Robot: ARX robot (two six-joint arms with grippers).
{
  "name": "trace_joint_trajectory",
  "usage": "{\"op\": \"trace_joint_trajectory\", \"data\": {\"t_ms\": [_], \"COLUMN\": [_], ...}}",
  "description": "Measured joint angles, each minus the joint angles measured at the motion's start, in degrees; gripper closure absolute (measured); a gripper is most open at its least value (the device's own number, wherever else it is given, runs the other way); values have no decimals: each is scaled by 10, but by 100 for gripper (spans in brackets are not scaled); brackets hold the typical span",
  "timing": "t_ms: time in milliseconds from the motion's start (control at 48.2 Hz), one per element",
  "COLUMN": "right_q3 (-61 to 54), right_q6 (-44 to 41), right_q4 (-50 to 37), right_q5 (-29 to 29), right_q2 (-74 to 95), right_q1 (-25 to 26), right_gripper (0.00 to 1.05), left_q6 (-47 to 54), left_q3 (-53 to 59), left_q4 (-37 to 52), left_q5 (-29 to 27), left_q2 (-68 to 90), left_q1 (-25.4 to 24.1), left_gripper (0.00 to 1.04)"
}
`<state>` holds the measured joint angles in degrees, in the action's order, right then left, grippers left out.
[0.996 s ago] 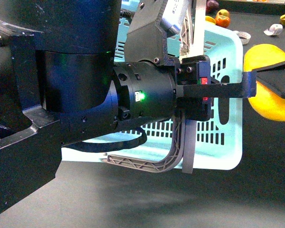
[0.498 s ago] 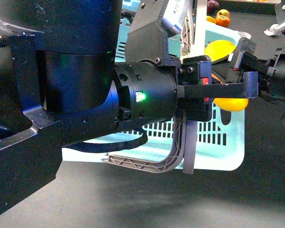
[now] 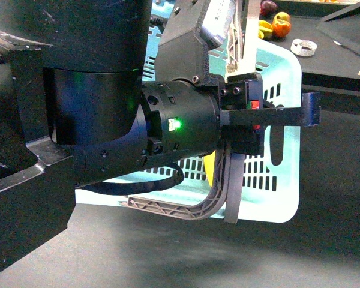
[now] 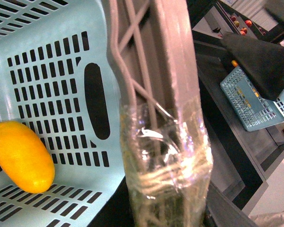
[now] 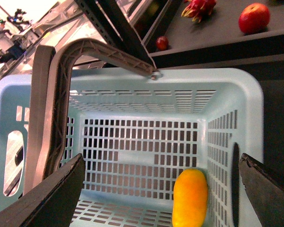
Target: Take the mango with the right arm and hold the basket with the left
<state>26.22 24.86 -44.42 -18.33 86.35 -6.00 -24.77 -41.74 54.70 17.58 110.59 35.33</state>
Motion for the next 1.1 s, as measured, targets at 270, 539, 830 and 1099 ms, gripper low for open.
{"op": "trace_joint_trajectory", "data": {"t_ms": [270,539,830,1099], "right_q3": [-90,-141,-168,-230], "right_q6": [2,11,-43,-235], "right_q4": [161,327,249,182], "right_q5": [60,155,181,183], "right_q2": [-256,-479,-487,-565], "right_q1": [55,83,71,61], "right_gripper": [8,8,16,72], "left_q6": [0,0,-1,1], "left_q3": [0,0,0,0], "left_q4": [0,0,0,0], "left_q5": [1,1,0,2], "left_q2": [0,0,0,0], "left_q1": [0,0,0,0], "left_gripper": [90,90,90,90]}}
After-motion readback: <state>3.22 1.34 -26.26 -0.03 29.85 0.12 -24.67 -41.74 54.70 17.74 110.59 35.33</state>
